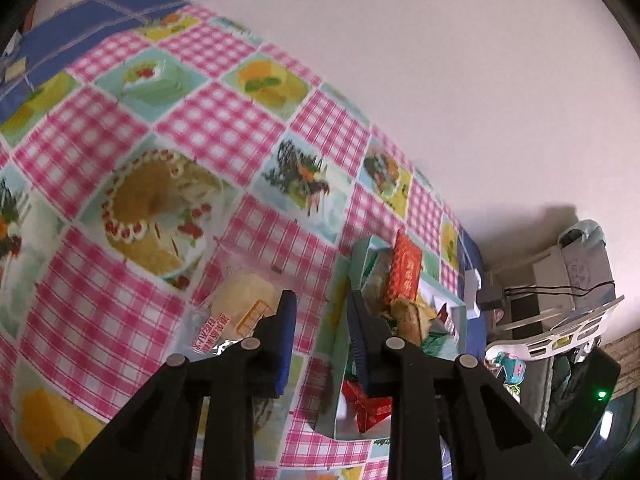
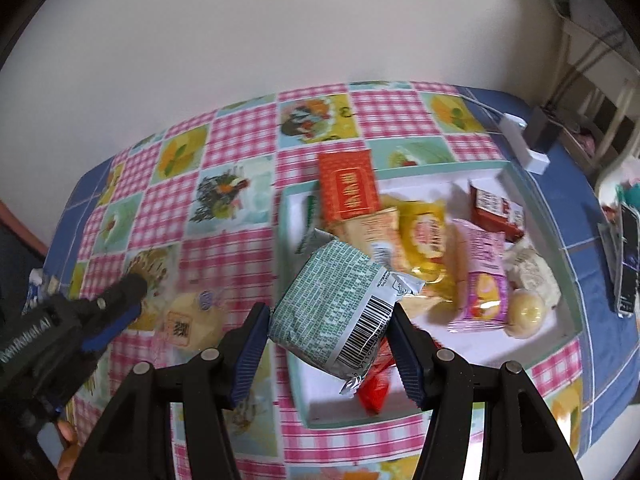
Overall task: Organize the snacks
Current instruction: 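Carry the green snack over the tray with the right gripper while the left carries the cream bun there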
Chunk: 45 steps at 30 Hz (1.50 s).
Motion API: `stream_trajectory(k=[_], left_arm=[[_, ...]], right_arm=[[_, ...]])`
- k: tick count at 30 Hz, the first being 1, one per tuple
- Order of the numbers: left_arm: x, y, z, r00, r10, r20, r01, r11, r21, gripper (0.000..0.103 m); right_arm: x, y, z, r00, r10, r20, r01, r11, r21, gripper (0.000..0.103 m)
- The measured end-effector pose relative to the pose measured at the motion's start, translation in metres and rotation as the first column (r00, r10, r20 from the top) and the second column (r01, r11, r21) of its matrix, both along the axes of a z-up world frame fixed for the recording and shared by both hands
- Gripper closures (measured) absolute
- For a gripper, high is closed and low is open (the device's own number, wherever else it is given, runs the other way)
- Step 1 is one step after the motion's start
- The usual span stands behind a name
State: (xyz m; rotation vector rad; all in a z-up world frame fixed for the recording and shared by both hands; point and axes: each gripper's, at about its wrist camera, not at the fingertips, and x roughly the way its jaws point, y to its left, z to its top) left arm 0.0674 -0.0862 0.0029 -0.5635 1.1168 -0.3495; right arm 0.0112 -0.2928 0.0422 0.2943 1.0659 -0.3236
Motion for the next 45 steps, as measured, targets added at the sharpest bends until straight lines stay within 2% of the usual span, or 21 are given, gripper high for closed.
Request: stream_trajectory(k=[2,8,13,18,22,29,37,42,45], left_arm=[[0.002,0.003,-0.006,1.000,0.008,-0.028,-0.008,1.000,0.004,0.076],[0.011,0.014,-0.019,0.996,0.029,-0.087,-0.016,0.990,0.140,0.076],[0.017,0.011,-0.026,0.995,0.002,-0.100,0.022,0.970,0.241,0.065],[0.022,-0.001,-0.037,0.991,-0.046,-0.127,0.079,0.961,0.267,0.055],[0.025,-0.012,-0.047,0.987,-0.079,-0.142,0.119,0.948,0.294,0.054],[0.028,-0.017,-0.055,0.982,-0.093,-0.161,0.134,0.954,0.266,0.054],[0.029,-0.019,-0.053,0.985,-0.091,-0.144,0.121,0.968,0.219,0.063],[0.029,-0.027,-0.034,0.989,-0.130,-0.071,0.138,0.983,0.120,0.063],[0.026,-0.047,-0.020,0.982,-0.188,-0.002,0.186,0.975,0.120,0.063]], right_arm=[[0.001,-0.005,-0.001,1.000,-0.009,-0.003,0.009,1.000,0.006,0.041],[0.005,-0.005,-0.004,1.000,-0.009,-0.022,0.009,1.000,0.002,0.041],[0.007,-0.003,-0.006,0.999,-0.005,-0.037,0.005,1.000,-0.010,0.041],[0.008,-0.004,-0.006,0.999,-0.009,-0.041,0.009,1.000,-0.007,0.041],[0.010,-0.004,-0.006,0.999,-0.005,-0.046,0.004,1.000,-0.014,0.041],[0.012,-0.005,-0.007,0.999,-0.006,-0.052,0.005,1.000,-0.019,0.041],[0.011,-0.011,-0.004,0.999,-0.024,-0.041,0.024,1.000,-0.006,0.041],[0.006,-0.026,-0.001,0.998,-0.066,-0.023,0.066,0.997,0.026,0.041],[0.000,-0.041,0.000,0.994,-0.112,-0.020,0.113,0.993,0.043,0.041]])
